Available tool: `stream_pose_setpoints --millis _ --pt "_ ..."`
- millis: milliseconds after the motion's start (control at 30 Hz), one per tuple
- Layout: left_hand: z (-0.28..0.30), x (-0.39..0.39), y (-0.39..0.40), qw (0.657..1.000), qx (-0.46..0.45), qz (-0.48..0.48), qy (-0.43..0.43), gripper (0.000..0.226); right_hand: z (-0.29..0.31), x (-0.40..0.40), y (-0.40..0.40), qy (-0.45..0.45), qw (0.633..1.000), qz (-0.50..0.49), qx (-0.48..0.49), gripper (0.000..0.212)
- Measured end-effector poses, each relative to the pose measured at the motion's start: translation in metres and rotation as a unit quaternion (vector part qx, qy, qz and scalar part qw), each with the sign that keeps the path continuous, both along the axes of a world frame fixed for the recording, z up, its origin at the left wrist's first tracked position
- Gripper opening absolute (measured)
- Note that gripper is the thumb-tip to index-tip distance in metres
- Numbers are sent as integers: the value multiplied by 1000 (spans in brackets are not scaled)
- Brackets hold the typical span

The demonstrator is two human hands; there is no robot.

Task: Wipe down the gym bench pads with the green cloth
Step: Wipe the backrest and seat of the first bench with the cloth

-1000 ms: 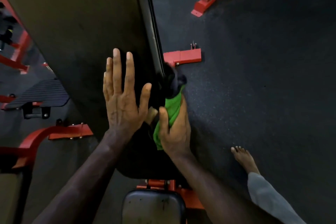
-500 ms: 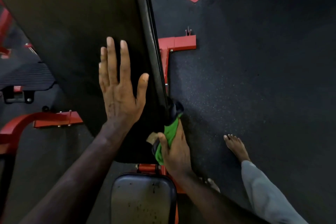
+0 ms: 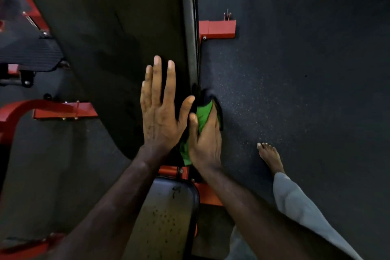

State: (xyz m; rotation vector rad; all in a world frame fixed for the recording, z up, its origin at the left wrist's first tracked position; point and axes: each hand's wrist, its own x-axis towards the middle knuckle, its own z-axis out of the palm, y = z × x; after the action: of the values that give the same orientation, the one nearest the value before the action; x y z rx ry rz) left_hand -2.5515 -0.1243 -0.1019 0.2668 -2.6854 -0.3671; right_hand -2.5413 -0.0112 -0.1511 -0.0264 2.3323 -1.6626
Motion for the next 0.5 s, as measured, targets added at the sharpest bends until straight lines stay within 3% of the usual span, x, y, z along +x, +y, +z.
stream_pose_setpoints --millis 100,300,433,500 --pt "-7 10 2 1000 20 14 -2 72 3 -2 -6 27 999 -21 -18 75" --pt "-17 28 -2 999 24 18 -19 76 -34 58 15 -62 997 38 18 77" --pt "-25 34 -1 999 28 32 -25 75 -20 31 -1 2 999 -31 8 74" --pt "-27 37 2 998 37 40 -27 76 -28 39 1 1 1000 -18 20 71"
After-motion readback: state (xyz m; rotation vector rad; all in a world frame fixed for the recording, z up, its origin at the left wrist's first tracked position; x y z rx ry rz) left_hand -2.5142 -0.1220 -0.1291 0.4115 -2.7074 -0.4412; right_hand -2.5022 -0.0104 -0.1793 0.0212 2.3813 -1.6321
